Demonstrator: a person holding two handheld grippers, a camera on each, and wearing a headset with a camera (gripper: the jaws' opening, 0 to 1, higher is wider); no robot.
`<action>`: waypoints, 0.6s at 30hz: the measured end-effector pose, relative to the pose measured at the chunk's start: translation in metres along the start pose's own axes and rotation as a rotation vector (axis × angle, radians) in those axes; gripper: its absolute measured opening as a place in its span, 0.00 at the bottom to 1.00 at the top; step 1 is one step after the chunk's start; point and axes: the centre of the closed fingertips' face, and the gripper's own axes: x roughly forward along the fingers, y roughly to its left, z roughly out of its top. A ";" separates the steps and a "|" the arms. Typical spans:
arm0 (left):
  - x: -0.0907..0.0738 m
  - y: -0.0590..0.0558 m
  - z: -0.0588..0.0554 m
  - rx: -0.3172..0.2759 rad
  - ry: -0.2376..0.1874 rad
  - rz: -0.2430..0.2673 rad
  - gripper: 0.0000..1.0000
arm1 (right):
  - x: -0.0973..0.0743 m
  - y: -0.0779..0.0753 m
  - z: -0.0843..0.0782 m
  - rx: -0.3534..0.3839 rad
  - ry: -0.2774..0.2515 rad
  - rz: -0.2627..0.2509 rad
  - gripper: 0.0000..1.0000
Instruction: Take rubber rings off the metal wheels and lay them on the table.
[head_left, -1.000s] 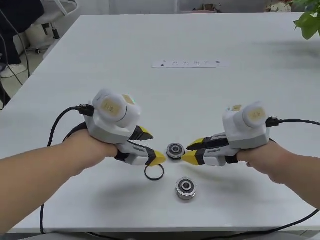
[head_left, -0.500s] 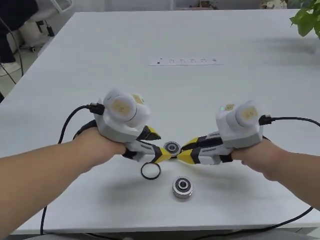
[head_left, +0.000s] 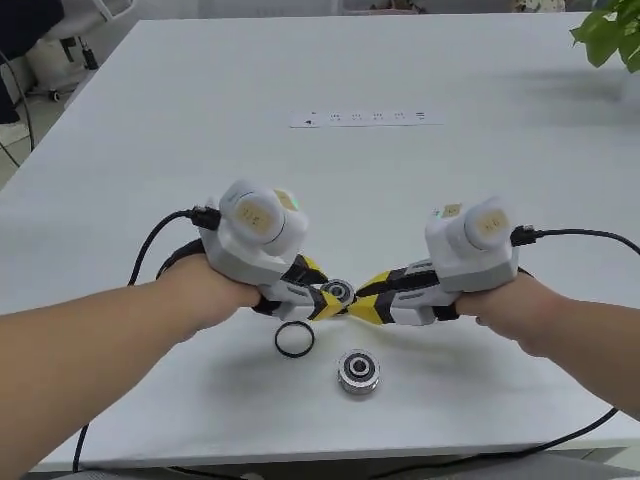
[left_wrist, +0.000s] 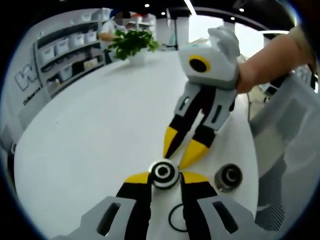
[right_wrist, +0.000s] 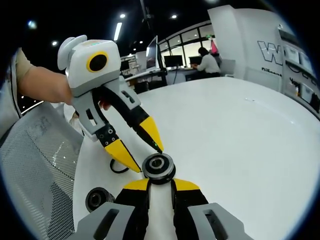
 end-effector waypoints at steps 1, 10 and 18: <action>0.001 0.000 0.000 0.000 0.003 0.001 0.23 | 0.000 0.000 0.000 0.001 -0.001 0.000 0.14; 0.003 -0.003 0.000 0.002 0.008 -0.002 0.21 | 0.000 0.000 0.000 0.007 -0.007 -0.001 0.13; 0.004 -0.001 0.003 -0.034 -0.009 -0.006 0.21 | -0.001 0.000 -0.002 0.010 -0.001 -0.006 0.10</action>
